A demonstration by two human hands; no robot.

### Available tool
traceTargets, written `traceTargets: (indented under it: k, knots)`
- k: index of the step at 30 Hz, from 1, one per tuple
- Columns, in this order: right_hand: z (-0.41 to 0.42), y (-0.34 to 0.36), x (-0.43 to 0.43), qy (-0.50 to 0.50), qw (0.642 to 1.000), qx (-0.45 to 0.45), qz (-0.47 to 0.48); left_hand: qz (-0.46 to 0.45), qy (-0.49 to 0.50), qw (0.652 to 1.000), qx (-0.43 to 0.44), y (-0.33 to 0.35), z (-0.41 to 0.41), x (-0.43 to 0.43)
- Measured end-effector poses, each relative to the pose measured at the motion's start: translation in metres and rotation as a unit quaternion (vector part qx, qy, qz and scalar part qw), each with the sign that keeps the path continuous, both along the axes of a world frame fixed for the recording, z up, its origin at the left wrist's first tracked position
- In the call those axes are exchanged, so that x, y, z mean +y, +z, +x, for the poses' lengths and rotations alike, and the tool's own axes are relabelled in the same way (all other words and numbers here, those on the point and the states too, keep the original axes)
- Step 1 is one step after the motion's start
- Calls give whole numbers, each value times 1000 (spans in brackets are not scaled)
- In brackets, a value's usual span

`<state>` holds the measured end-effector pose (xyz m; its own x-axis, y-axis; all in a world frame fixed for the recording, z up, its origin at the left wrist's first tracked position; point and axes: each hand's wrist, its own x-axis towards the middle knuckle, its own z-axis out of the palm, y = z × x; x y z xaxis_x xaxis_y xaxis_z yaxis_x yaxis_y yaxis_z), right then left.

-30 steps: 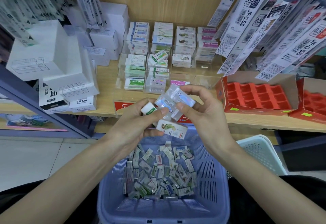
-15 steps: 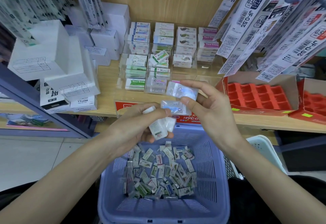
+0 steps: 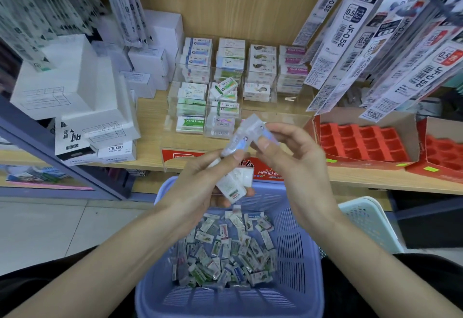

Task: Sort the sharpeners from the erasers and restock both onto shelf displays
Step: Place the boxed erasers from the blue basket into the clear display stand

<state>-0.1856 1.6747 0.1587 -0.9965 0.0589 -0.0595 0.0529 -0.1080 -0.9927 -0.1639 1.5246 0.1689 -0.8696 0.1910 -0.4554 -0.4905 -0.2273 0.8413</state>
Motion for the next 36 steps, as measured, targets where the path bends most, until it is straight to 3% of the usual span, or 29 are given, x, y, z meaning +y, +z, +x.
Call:
traceTargets:
  k: [7, 10, 17, 21, 25, 27, 31, 33, 36]
  knots:
    - [0, 2, -3, 19, 989, -66, -130, -84, -114, 987, 68, -1, 1, 0]
    - [-6, 8, 6, 48, 987, -73, -131, -87, -104, 988, 74, 2, 0, -3]
    - [-10, 10, 10, 187, 980, -1, 65, -83, -78, 991, 69, 4, -8, -12]
    - [-11, 14, 10, 139, 988, 32, 55, -46, -46, 998, 27, 2, -9, -14]
    - [-10, 17, 11, 132, 985, 60, 95, 24, 25, 999, -24, 2, -12, -18]
    - [-7, 14, 9, 144, 973, 81, 162, 35, 42, 998, -34, 0, -12, -19]
    - [-6, 0, 5, 167, 915, 144, 339, 29, 39, 998, -49, -8, -8, -25]
    - [-7, -8, 2, 162, 907, 167, 352, 11, 23, 999, -44, -10, -7, -31]
    - [-14, -14, -8, 144, 923, 130, 334, -32, 8, 999, -21, -9, -9, -41]
